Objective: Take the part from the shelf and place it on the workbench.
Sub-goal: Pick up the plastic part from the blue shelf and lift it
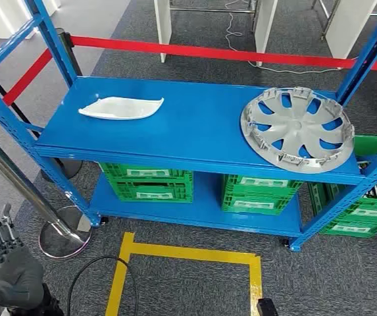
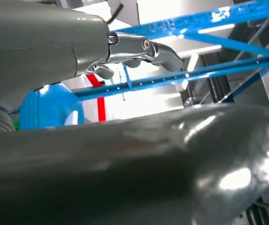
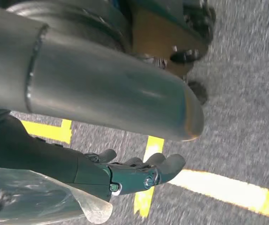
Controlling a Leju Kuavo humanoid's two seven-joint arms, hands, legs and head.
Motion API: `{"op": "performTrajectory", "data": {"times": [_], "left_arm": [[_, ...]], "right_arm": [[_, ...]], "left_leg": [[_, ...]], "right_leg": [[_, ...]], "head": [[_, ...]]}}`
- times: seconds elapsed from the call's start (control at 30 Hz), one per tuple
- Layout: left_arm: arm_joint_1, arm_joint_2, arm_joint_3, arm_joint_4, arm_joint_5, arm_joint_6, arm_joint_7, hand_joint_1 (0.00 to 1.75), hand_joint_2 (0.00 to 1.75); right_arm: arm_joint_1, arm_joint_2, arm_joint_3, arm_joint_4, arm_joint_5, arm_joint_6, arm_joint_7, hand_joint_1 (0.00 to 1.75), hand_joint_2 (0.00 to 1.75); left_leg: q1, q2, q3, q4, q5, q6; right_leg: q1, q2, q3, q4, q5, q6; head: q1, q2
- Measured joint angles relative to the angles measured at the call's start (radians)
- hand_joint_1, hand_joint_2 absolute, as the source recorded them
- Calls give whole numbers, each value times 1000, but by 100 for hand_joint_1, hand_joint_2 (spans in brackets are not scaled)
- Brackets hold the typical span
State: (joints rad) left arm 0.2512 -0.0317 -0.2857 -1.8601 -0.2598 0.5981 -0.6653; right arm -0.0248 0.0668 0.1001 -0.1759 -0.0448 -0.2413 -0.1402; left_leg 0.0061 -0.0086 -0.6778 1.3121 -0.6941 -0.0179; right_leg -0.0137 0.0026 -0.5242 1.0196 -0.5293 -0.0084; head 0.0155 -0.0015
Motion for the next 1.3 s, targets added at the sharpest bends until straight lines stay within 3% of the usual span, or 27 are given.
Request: {"op": "performTrajectory", "data": {"times": [0.07, 0.1, 0.17, 0.2, 0.23, 0.3, 0.33, 0.4, 0.43, 0.5, 0.53, 0.57, 0.6, 0.7, 0.73, 0.77, 0.83, 0.9, 0.93, 1.0, 1.03, 1.07, 1.1, 1.2, 1.23, 1.3], "left_arm": [[0, 0, 0, 0, 0, 1, 0, 0, 0], [1, 1, 0, 0, 0, 1, 0, 0, 0], [3, 1, 0, 0, 1, 2, 0, 0, 0], [4, 2, 0, 0, 2, 3, 1, 0, 0], [5, 2, 0, 0, 2, 3, 1, 0, 0], [5, 2, 0, 0, 2, 3, 0, 0, 0], [5, 2, 0, 0, 2, 3, 0, 0, 0], [5, 1, 0, 0, 2, 3, 0, 0, 0], [4, 1, 0, 0, 2, 3, 0, 0, 0], [5, 0, 0, 0, 2, 3, 0, 0, 0], [5, 0, 0, 0, 2, 3, 0, 0, 0], [6, 0, 0, 0, 2, 3, 0, 0, 0], [6, 0, 0, 0, 2, 3, 0, 0, 0], [6, 1, 0, 0, 2, 3, 0, 0, 0], [5, 1, 0, 0, 2, 3, 0, 0, 0], [5, 0, 0, 0, 2, 3, 0, 0, 0], [2, 0, 0, -1, 2, 3, 0, 0, 0], [0, 0, -1, -1, 1, 3, -1, 0, 0], [0, 0, -1, -1, 2, 3, -1, 0, 0], [1, 1, -1, -1, 4, 3, -1, 0, 0], [1, 1, -1, -1, 4, 3, -1, 0, 0], [1, 2, -1, -1, 4, 3, -1, 0, 0], [2, 2, -1, -1, 3, 3, -1, 0, 0], [5, 3, -1, -1, 4, 3, -1, 0, 0], [7, 3, -1, -1, 4, 3, 0, 0, 0], [6, 3, -1, -2, 4, 3, 0, 0, 0]], "right_arm": [[0, 0, 0, 0, 0, 0, 0, 0, 0], [1, 0, 0, 0, 0, 1, 0, 0, 0], [0, 0, 1, 2, 0, 1, 1, 0, 0], [-1, 0, 1, 2, 0, 1, 1, 0, 0], [-1, 0, 1, 3, 0, 1, 1, 0, 0], [-4, 0, 1, 3, 0, 1, 1, 0, 0], [-6, 0, 1, 3, 0, 1, 1, 0, 0], [-9, 0, 1, 3, 0, 1, 1, 0, 0], [-10, 0, 1, 3, 0, 1, 1, 0, 0], [-7, 0, 1, 3, 0, 2, 1, 0, 0], [-5, 0, 1, 3, 0, 2, 1, 0, 0], [-2, 0, 1, 3, 0, 2, 1, 0, 0], [0, 0, 1, 3, 0, 2, 1, 0, 0], [5, 0, 1, 6, 0, 2, 1, 0, 0], [5, -1, 1, 7, 0, 2, 1, 0, 0], [4, -1, 1, 7, 0, 2, 1, 0, 0], [2, -1, 1, 7, 0, 2, 1, 0, 0], [-1, -1, 1, 7, 0, 0, 1, 0, 0], [-2, -1, 1, 7, 0, 0, 1, 0, 0], [-1, -1, 1, 7, 0, 0, 1, 0, 0], [0, -1, 1, 7, 0, 0, 1, 0, 0], [0, -1, 1, 7, 0, 1, 1, 0, 0], [1, -1, 1, 7, 0, 1, 1, 0, 0], [0, -1, 1, 7, 0, 1, 1, 0, 0], [0, -1, 1, 8, 0, 1, 1, 0, 0], [-4, -1, 1, 8, 0, 1, 1, 0, 0]], "left_leg": [[0, 0, -3, -43, 20, 1], [0, 1, -4, -92, 61, 3], [-2, 4, -3, -197, 194, 12], [-4, 5, -2, -228, 242, 19], [-6, 5, -1, -244, 264, 27], [-6, 2, 22, -255, 257, 44], [-4, 2, 38, -264, 254, 53], [-2, 3, 68, -274, 241, 63], [-2, 3, 79, -276, 230, 67], [-5, 0, 105, -276, 204, 69], [-6, -2, 123, -276, 190, 70], [-8, -4, 143, -276, 174, 70], [-11, -5, 164, -276, 158, 70], [-15, -7, 209, -278, 112, 62], [-15, -8, 219, -280, 104, 56], [-14, -9, 226, -280, 103, 50], [-12, -7, 214, -241, 124, 39], [-10, -4, 148, -128, 146, 29], [-8, -3, 105, -67, 136, 23], [-1, -3, 31, 0, 64, 13], [2, -2, 8, 1, 32, 10], [3, -1, -5, -20, 22, 8], [4, 0, -10, -60, 44, 7], [3, 6, -10, -211, 235, 13], [1, 6, -9, -236, 275, 18], [0, 3, 3, -247, 281, 33]], "right_leg": [[-1, 2, 20, 0, -16, 2], [-1, 3, 37, 0, -31, 5], [1, 4, 64, 0, -60, 14], [2, 5, 71, -4, -73, 19], [3, 5, 83, -4, -77, 27], [3, 5, 93, 6, -69, 41], [3, 4, 86, 37, -56, 45], [3, 3, 20, 137, -50, 49], [3, 3, -25, 194, -64, 51], [3, 3, -106, 256, -136, 53], [4, 3, -130, 252, -165, 53], [4, 3, -144, 226, -174, 52], [4, 3, -149, 181, -147, 48], [11, 1, -140, 57, 47, 29], [15, 1, -133, 42, 81, 23], [17, 1, -123, 35, 77, 19], [13, 3, -94, 18, 70, 7], [6, 3, -57, 0, 56, -2], [5, 3, -39, -6, 46, -4], [2, 4, -4, -12, 20, -4], [1, 6, 15, -12, 6, -3], [-1, 8, 35, -12, -10, -1], [-3, 9, 55, -13, -26, 3], [-3, 11, 97, -14, -74, 19], [-2, 10, 108, -18, -84, 26], [-1, 10, 123, -14, -79, 42]], "head": [[0, 0], [0, 0], [-2, 0], [-1, 0], [1, 0], [5, 0], [8, 0], [14, 0], [18, 0], [20, 0], [21, 0], [22, 0], [22, 0], [16, 0], [13, 0], [12, 0], [13, 0], [11, 0], [10, 0], [9, 0], [9, 0], [9, 0], [8, 0], [6, 0], [6, 0], [8, 0]]}}
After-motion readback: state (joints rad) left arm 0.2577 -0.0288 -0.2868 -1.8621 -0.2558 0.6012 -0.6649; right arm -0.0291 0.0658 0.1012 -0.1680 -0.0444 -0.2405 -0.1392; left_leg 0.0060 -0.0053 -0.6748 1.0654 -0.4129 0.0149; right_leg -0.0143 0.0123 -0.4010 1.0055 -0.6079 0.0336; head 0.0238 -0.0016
